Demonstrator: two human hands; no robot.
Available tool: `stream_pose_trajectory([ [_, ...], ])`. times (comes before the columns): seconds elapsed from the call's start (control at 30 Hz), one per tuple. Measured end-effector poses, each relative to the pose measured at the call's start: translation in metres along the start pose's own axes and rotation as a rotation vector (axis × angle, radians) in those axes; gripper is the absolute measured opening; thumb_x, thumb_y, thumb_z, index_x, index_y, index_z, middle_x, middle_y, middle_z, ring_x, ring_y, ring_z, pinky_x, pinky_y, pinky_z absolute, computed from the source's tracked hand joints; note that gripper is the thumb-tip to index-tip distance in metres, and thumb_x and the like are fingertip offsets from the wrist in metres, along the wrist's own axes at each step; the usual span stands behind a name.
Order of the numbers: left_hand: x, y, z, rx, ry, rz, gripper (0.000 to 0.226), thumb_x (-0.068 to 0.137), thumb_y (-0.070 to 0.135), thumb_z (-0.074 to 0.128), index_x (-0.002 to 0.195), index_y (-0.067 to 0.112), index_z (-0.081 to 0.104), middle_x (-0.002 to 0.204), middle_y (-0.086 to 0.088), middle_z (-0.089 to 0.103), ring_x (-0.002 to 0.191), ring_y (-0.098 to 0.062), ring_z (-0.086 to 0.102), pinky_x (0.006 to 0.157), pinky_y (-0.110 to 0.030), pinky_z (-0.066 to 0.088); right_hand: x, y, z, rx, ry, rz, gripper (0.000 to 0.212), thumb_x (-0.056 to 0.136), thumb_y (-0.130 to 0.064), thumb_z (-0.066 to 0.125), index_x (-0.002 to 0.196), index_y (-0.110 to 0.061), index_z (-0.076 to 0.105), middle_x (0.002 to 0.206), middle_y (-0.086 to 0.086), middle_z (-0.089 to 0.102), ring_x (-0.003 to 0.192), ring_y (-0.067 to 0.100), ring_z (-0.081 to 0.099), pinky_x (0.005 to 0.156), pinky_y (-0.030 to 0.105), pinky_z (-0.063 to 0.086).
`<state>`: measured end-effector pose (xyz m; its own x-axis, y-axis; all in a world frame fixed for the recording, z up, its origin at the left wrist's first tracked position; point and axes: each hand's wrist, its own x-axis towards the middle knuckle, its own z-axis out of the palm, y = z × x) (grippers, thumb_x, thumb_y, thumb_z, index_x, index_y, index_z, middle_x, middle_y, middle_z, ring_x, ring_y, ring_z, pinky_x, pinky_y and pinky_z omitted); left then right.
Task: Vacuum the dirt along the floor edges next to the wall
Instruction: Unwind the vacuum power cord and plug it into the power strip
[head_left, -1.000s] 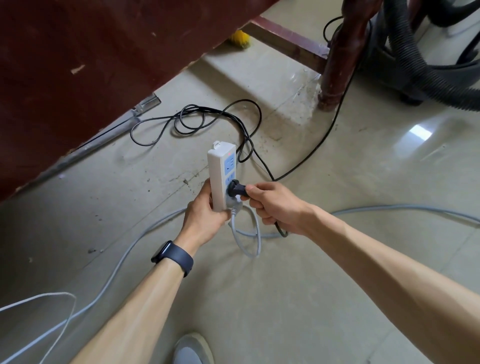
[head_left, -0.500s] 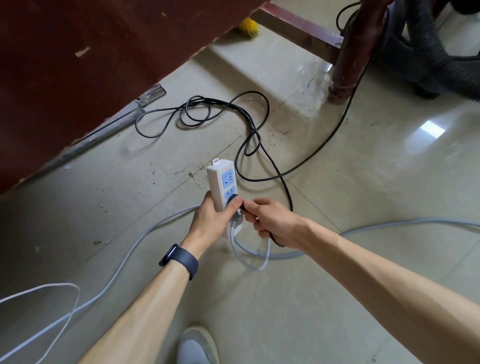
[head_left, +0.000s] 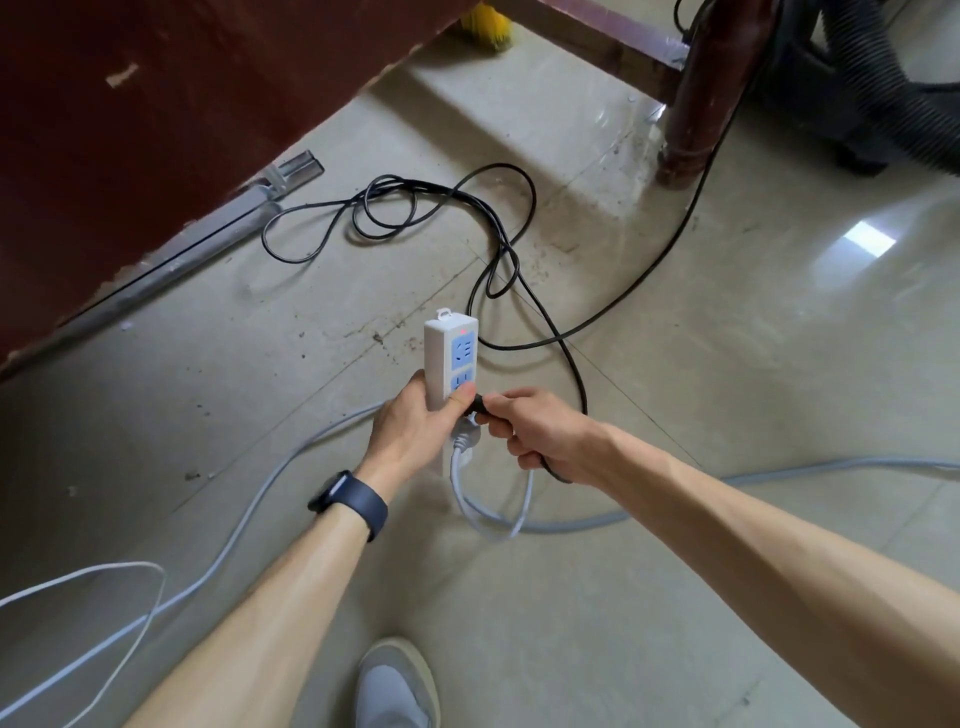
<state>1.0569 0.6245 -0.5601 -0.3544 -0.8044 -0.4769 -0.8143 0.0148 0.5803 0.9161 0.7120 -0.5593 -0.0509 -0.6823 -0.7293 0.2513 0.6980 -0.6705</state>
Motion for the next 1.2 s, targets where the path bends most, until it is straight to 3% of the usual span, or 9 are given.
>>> stream_pose_trajectory([
  [0.13, 0.009, -0.017, -0.008, -0.297, -0.081, -0.167, 0.046, 0.084, 0.06, 0.063, 0.122, 0.032, 0.063, 0.109, 0.004, 0.073, 0.096, -0.018, 0.071, 0.082, -0.047, 0.06, 0.006, -0.009, 0.0, -0.365, 0.063, -0.067, 0.044, 0.108, -0.046, 0.043, 0.107, -0.012, 0.071, 0.071, -0.007, 0.06, 0.055, 0.007, 0.046, 0.055, 0.021, 0.037],
  [0.23, 0.011, -0.035, -0.02, -0.55, -0.016, -0.397, 0.042, 0.091, 0.049, 0.065, 0.124, 0.023, 0.063, 0.107, -0.005, 0.074, 0.093, -0.026, 0.072, 0.077, -0.043, 0.061, 0.007, -0.004, -0.004, -0.74, 0.17, -0.193, 0.045, 0.103, -0.056, 0.045, 0.102, -0.016, 0.066, 0.091, 0.0, 0.072, 0.087, 0.023, 0.064, 0.078, 0.034, 0.05],
  [0.3, 0.012, -0.047, -0.033, -0.644, 0.022, -0.509, 0.043, 0.093, 0.045, 0.065, 0.125, 0.016, 0.06, 0.107, -0.011, 0.072, 0.091, -0.031, 0.071, 0.074, -0.042, 0.06, 0.006, 0.006, -0.008, -0.956, 0.272, -0.278, 0.038, 0.1, -0.056, 0.048, 0.105, -0.022, 0.062, 0.111, 0.006, 0.07, 0.111, 0.031, 0.059, 0.089, 0.038, 0.046],
  [0.43, 0.012, -0.066, -0.045, -0.771, 0.122, -0.635, 0.053, 0.094, 0.039, 0.066, 0.137, 0.013, 0.05, 0.116, -0.018, 0.064, 0.087, -0.037, 0.068, 0.072, -0.046, 0.058, 0.008, 0.026, -0.016, -1.075, 0.289, -0.324, 0.05, 0.1, -0.052, 0.051, 0.141, -0.024, 0.052, 0.148, 0.004, 0.051, 0.137, 0.032, 0.039, 0.107, 0.043, 0.038],
  [0.67, 0.005, -0.077, -0.028, -0.88, 0.162, -0.716, 0.052, 0.099, 0.032, 0.059, 0.145, 0.014, 0.041, 0.105, -0.01, 0.059, 0.08, -0.029, 0.066, 0.056, -0.043, 0.053, 0.014, 0.054, -0.01, -1.125, 0.117, -0.263, 0.082, 0.097, -0.057, 0.056, 0.163, -0.031, 0.015, 0.168, -0.004, 0.024, 0.141, 0.034, 0.039, 0.113, 0.045, 0.04],
  [0.87, 0.006, -0.08, -0.024, -0.899, 0.174, -0.723, 0.049, 0.098, 0.028, 0.058, 0.142, 0.013, 0.041, 0.099, -0.011, 0.06, 0.082, -0.032, 0.068, 0.064, -0.047, 0.056, 0.024, 0.056, 0.003, -1.136, 0.158, -0.268, 0.082, 0.094, -0.058, 0.061, 0.159, -0.027, 0.023, 0.165, -0.004, 0.028, 0.137, 0.033, 0.041, 0.111, 0.045, 0.042],
  [0.97, 0.002, -0.085, -0.02, -0.966, 0.21, -0.736, 0.05, 0.102, 0.031, 0.053, 0.146, 0.015, 0.035, 0.111, -0.015, 0.058, 0.093, -0.035, 0.066, 0.077, -0.052, 0.058, 0.025, 0.062, 0.005, -1.161, 0.152, -0.229, 0.088, 0.093, -0.057, 0.063, 0.161, -0.039, 0.01, 0.172, 0.002, 0.007, 0.145, 0.035, 0.031, 0.111, 0.049, 0.042],
  [1.07, -0.006, -0.097, -0.018, -1.069, 0.244, -0.703, 0.044, 0.1, 0.033, 0.057, 0.136, 0.012, 0.045, 0.11, -0.015, 0.063, 0.089, -0.032, 0.069, 0.057, -0.044, 0.061, 0.025, 0.072, 0.007, -1.264, 0.142, -0.237, 0.096, 0.092, -0.057, 0.062, 0.161, -0.048, -0.004, 0.172, 0.005, -0.01, 0.15, 0.035, 0.021, 0.113, 0.05, 0.038],
  [1.2, -0.015, -0.109, -0.022, -1.061, 0.248, -0.724, 0.026, 0.099, 0.028, 0.06, 0.12, 0.013, 0.058, 0.1, -0.011, 0.069, 0.083, -0.027, 0.069, 0.049, -0.037, 0.059, 0.027, 0.089, 0.009, -1.409, 0.153, -0.314, 0.085, 0.097, -0.054, 0.058, 0.161, -0.048, 0.003, 0.172, 0.007, -0.006, 0.154, 0.034, 0.012, 0.119, 0.05, 0.028],
])
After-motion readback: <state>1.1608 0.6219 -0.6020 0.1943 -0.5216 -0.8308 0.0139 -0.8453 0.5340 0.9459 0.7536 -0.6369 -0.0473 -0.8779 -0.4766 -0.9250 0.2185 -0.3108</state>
